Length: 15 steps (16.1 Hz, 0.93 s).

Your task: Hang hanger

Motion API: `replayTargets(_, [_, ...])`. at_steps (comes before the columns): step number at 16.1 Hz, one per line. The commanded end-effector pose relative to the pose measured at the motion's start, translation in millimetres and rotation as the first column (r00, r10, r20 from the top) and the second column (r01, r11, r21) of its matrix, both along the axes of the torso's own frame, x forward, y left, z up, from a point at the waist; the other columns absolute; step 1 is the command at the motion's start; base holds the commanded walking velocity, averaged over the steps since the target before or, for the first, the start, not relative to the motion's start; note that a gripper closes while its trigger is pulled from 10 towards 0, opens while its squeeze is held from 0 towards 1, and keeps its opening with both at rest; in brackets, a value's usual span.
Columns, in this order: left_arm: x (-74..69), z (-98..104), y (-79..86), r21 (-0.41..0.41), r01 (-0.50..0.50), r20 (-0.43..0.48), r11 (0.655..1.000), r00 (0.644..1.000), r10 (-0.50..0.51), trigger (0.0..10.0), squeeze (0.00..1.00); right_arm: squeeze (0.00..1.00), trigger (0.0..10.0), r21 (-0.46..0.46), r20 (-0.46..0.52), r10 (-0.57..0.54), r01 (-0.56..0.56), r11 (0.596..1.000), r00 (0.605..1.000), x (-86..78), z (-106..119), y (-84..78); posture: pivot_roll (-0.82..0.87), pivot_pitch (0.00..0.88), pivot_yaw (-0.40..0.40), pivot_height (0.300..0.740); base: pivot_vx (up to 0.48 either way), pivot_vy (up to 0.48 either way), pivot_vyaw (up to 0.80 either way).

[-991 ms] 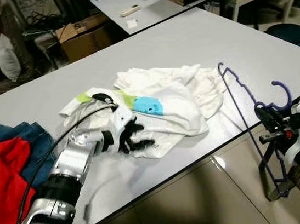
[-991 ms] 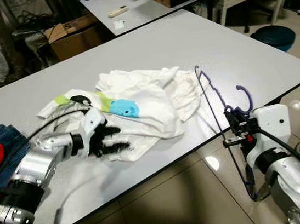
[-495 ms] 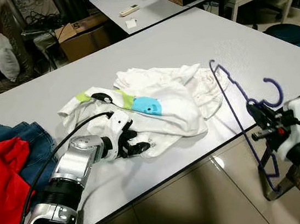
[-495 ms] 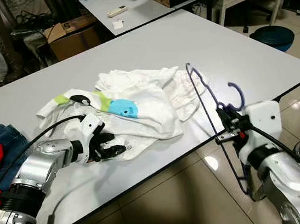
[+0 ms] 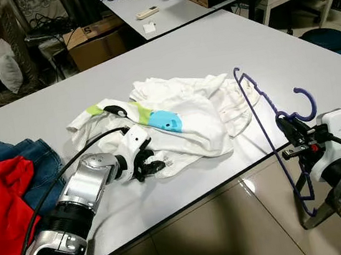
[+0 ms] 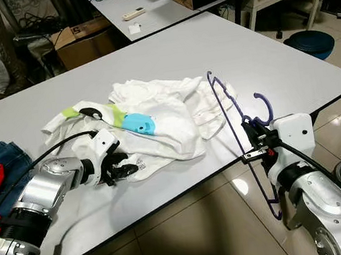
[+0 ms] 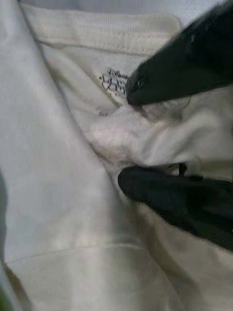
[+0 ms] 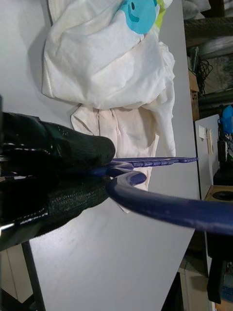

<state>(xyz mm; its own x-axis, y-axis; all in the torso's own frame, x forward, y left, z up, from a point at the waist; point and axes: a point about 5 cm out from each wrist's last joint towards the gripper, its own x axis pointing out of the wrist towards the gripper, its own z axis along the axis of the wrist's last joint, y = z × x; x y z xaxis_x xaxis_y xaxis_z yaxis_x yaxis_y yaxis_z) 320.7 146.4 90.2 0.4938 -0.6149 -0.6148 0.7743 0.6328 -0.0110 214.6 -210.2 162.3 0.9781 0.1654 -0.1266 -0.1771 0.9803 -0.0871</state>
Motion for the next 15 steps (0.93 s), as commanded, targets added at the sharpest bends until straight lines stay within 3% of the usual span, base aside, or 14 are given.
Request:
replayTargets(1, [-5.4, -9, 5.0, 0.015, -0.006, -0.034, 1.0, 0.999, 0.006, 0.0, 0.0, 0.0, 10.0, -0.003, 0.013, 0.01, -0.01, 1.0, 1.0, 2.7, 2, 1.2, -0.07, 0.0, 0.125, 0.74, 0.0, 0.0, 0.0])
replayTargets(3, [-5.2, -1, 5.5, -0.028, 0.052, 0.013, 0.998, 0.999, -0.051, 0.0, 0.0, 0.0, 10.0, 0.004, 0.016, 0.03, -0.03, 1.0, 0.999, 3.7, 3, 3.8, -0.07, 0.0, 0.118, 0.74, 0.0, 0.0, 0.0])
replayTargets(4, [-8.3, 7, 4.5, -0.074, 0.144, 0.055, 0.987, 0.989, -0.14, 0.0, 0.0, 0.0, 10.0, -0.008, 0.011, 0.033, -0.033, 0.999, 0.999, 4.6, 2, 2.6, -0.06, 0.0, 0.112, 0.74, 0.0, 0.0, 0.0])
replayTargets(6, [-10.1, 23, 8.1, -0.149, 0.218, 0.086, 0.964, 0.974, -0.207, 0.0, 0.0, 0.0, 10.0, -0.004, 0.018, 0.029, -0.029, 1.0, 0.999, 6.3, 3, 1.4, -0.06, 0.0, 0.113, 0.74, 0.0, 0.0, 0.0])
replayTargets(8, [-1.2, 47, 11.8, -0.279, 0.211, 0.146, 0.937, 0.974, -0.175, 0.0, 0.0, 0.0, 10.0, -0.003, 0.023, 0.024, -0.024, 1.0, 0.999, 7.3, 4, 0.4, -0.06, 0.0, 0.115, 0.74, 0.0, 0.0, 0.0])
replayTargets(9, [14.5, 86, 14.0, -0.527, 0.157, 0.203, 0.835, 0.978, -0.056, 0.0, 0.0, 0.0, 10.0, -0.003, 0.025, 0.018, -0.018, 1.0, 1.0, 6.8, 3, -0.9, -0.06, 0.0, 0.117, 0.74, 0.0, 0.0, 0.0])
replayTargets(10, [17.8, 95, 15.5, -0.584, 0.149, 0.207, 0.798, 0.978, -0.031, 0.0, 0.0, 0.0, 10.0, -0.004, 0.025, 0.016, -0.016, 1.0, 1.0, 6.8, 3, -1.2, -0.06, 0.0, 0.12, 0.74, 0.0, 0.0, 0.0])
replayTargets(11, [20.2, 101, 18.3, -0.602, 0.153, 0.214, 0.784, 0.976, -0.026, 0.0, 0.0, 0.0, 10.0, -0.004, 0.027, 0.014, -0.014, 1.0, 1.0, 7.2, 3, -1.5, -0.06, 0.0, 0.123, 0.74, 0.0, 0.0, 0.0])
replayTargets(13, [19.1, 87, 22.2, -0.449, 0.164, 0.213, 0.878, 0.974, -0.073, 0.0, 0.0, 0.0, 10.0, -0.001, 0.031, 0.009, -0.009, 1.0, 0.999, 7.5, 4, -1.7, -0.06, 0.0, 0.126, 0.74, 0.0, 0.0, 0.0])
replayTargets(14, [12.8, 69, 20.1, -0.317, 0.186, 0.178, 0.93, 0.975, -0.134, 0.0, 0.0, 0.0, 10.0, 0.001, 0.033, 0.009, -0.01, 1.0, 0.999, 7.2, 4, -0.9, -0.06, 0.0, 0.13, 0.74, 0.0, 0.0, 0.0])
replayTargets(15, [7.8, 61, 14.2, -0.27, 0.207, 0.163, 0.94, 0.972, -0.167, 1.9, 0.0, 0.0, 10.0, 0.003, 0.033, 0.009, -0.009, 1.0, 0.999, 6.8, 3, -0.6, -0.06, 0.0, 0.131, 0.74, 0.0, 0.0, 0.0])
